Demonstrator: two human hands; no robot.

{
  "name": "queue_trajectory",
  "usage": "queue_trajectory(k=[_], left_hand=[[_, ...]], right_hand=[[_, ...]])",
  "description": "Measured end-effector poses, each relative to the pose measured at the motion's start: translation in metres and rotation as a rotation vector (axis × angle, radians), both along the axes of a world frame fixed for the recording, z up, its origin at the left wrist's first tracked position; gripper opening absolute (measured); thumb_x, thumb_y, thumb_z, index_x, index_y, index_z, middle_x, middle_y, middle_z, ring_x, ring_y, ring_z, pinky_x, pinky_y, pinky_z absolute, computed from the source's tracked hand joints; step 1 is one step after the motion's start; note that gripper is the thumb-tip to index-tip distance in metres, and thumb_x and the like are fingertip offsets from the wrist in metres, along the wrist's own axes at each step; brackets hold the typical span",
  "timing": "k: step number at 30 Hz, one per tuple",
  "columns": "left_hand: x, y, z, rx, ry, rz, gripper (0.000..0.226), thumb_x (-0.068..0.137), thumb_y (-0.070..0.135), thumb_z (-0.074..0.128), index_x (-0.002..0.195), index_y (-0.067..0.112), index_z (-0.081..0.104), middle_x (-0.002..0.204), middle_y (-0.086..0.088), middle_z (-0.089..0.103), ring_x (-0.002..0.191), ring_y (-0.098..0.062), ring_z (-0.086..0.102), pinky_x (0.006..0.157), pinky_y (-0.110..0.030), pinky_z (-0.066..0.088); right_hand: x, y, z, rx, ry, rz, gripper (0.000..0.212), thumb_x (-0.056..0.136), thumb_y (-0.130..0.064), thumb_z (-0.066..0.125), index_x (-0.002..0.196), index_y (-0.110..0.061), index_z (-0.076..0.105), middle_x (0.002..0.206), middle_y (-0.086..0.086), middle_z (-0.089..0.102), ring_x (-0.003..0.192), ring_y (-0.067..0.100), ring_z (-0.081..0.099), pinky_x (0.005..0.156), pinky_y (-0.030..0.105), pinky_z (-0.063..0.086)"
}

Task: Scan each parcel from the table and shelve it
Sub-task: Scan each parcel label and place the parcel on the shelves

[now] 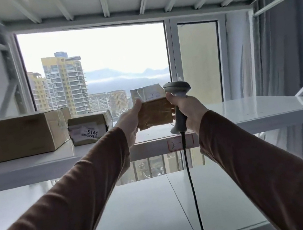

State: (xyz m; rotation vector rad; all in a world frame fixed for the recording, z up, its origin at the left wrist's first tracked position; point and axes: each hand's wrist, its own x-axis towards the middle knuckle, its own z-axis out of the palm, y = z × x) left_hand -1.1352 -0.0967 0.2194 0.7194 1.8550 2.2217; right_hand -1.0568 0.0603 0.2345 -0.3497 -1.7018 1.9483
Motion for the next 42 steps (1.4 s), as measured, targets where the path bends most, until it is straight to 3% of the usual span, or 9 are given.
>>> queue_trajectory(k=[4,9,13,19,25,29,33,37,42], left_hand=[[-0.038,-0.006,0.002,0.005,-0.063,-0.001,0.038,0.101,0.049,0.058,0.103,0.012,0.065,0.095,-0.001,0.07,0.082,-0.011,0.065,0.073,-0.022,0.051],[-0.076,-0.008,-0.003,-0.014,-0.105,-0.003,0.04,0.101,0.051,0.057,0.099,0.012,0.063,0.094,-0.003,0.069,0.08,-0.014,0.066,0.069,-0.025,0.052],[-0.102,-0.008,-0.003,-0.052,-0.093,0.032,0.057,0.103,0.052,0.054,0.124,0.001,0.061,0.118,-0.015,0.071,0.109,-0.031,0.071,0.098,-0.037,0.056],[-0.128,-0.005,0.0,-0.113,-0.111,0.039,0.063,0.105,0.053,0.049,0.13,-0.003,0.063,0.124,-0.019,0.071,0.117,-0.036,0.069,0.11,-0.048,0.051],[-0.146,-0.003,-0.008,-0.159,-0.103,0.082,0.065,0.104,0.055,0.05,0.129,-0.003,0.064,0.127,-0.019,0.07,0.12,-0.037,0.066,0.111,-0.049,0.049],[-0.146,0.001,-0.006,-0.166,-0.087,0.076,0.063,0.106,0.05,0.049,0.132,-0.006,0.062,0.125,-0.018,0.07,0.116,-0.035,0.068,0.108,-0.045,0.052],[-0.133,-0.004,0.001,-0.301,-0.019,0.083,0.072,0.105,0.058,0.041,0.137,-0.004,0.057,0.108,-0.007,0.065,0.096,-0.022,0.062,0.084,-0.021,0.05],[-0.115,-0.008,0.008,-0.288,0.136,0.157,0.086,0.101,0.061,0.048,0.16,0.002,0.025,0.163,-0.017,0.036,0.148,-0.034,0.037,0.119,-0.045,0.033],[-0.082,0.004,0.011,-0.133,0.434,0.238,0.074,0.102,0.049,0.058,0.162,0.017,0.029,0.17,-0.006,0.025,0.157,-0.025,0.022,0.127,-0.05,0.022]], right_hand=[[-0.032,-0.015,0.009,-0.023,-0.061,-0.027,0.056,0.089,-0.038,0.08,0.128,-0.004,0.059,0.121,0.011,0.061,0.119,0.041,0.06,0.091,0.068,0.051],[-0.067,-0.029,0.009,-0.039,-0.116,-0.061,0.059,0.09,-0.034,0.079,0.135,-0.002,0.059,0.133,0.018,0.065,0.119,0.042,0.064,0.086,0.064,0.054],[-0.093,-0.031,0.006,-0.017,-0.127,-0.109,0.052,0.091,-0.027,0.079,0.13,0.003,0.061,0.105,0.014,0.069,0.103,0.036,0.068,0.097,0.056,0.054],[-0.12,-0.025,0.009,0.005,-0.205,-0.1,0.039,0.093,-0.021,0.076,0.123,0.002,0.066,0.125,0.021,0.07,0.108,0.037,0.069,0.101,0.053,0.055],[-0.129,-0.025,0.011,0.087,-0.235,-0.049,0.008,0.1,-0.009,0.062,0.102,-0.002,0.066,0.086,0.013,0.068,0.072,0.024,0.064,0.067,0.036,0.055],[-0.128,-0.025,0.012,0.13,-0.258,-0.054,0.021,0.1,-0.011,0.063,0.118,-0.001,0.067,0.106,0.019,0.065,0.07,0.025,0.061,0.063,0.035,0.052],[-0.125,-0.022,0.011,0.108,-0.253,-0.08,0.028,0.097,-0.02,0.071,0.116,0.0,0.062,0.099,0.018,0.058,0.066,0.023,0.053,0.058,0.033,0.049],[-0.115,-0.014,0.012,0.052,-0.139,-0.109,0.04,0.095,-0.027,0.074,0.119,0.003,0.062,0.104,0.017,0.062,0.08,0.026,0.059,0.075,0.037,0.055],[-0.076,-0.009,0.012,0.068,0.026,-0.184,0.045,0.09,-0.03,0.079,0.118,0.002,0.065,0.097,0.012,0.066,0.089,0.025,0.062,0.092,0.041,0.056]])
